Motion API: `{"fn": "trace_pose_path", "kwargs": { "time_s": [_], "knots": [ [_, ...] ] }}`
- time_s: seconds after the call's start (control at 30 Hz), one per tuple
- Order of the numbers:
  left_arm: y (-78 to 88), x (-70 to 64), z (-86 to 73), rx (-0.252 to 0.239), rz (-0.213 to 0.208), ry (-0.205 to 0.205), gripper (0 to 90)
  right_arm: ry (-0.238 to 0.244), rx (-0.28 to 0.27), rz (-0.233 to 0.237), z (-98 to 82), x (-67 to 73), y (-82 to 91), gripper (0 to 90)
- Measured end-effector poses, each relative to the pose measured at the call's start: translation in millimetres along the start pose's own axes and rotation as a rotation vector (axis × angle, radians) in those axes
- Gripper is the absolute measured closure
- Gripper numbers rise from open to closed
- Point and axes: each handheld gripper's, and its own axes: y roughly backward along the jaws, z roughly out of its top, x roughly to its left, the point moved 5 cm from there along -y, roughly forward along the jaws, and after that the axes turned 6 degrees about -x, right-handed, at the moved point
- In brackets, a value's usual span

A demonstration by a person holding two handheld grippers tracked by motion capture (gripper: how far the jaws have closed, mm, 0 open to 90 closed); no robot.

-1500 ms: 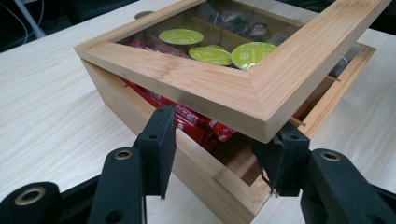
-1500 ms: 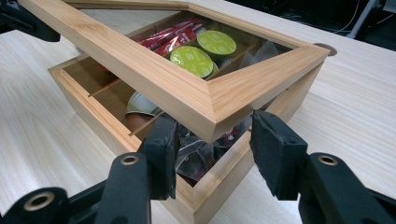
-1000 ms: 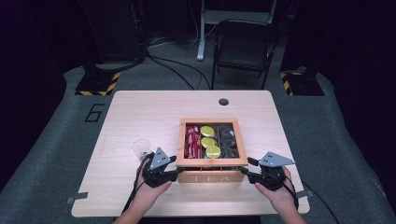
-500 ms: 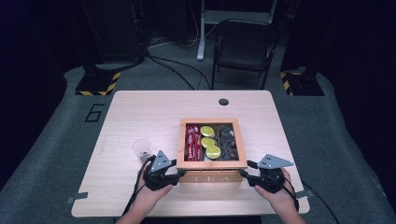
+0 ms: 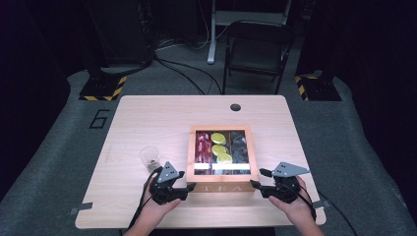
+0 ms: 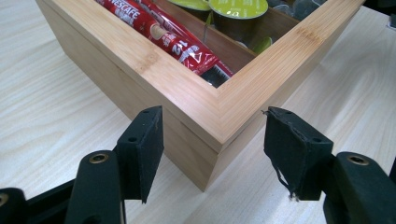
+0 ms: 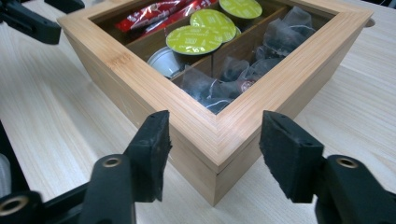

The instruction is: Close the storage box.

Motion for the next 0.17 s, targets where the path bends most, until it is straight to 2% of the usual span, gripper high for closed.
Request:
{"fn": "trace_pose_path", "kwargs": {
  "time_s": [0.07, 0.17],
  "knots": [
    [-0.7, 0.3, -0.3, 0.0, 0.0, -0.006, 37.9, 0.022, 0.004, -0.01, -0.6, 0.6, -1.5, 39.0],
    [-1.1, 2.5, -0.6, 0.001, 0.003, -0.003, 37.2, 0.024, -0.003, -0.014, -0.8, 0.4, -2.6, 36.0]
  ]
}}
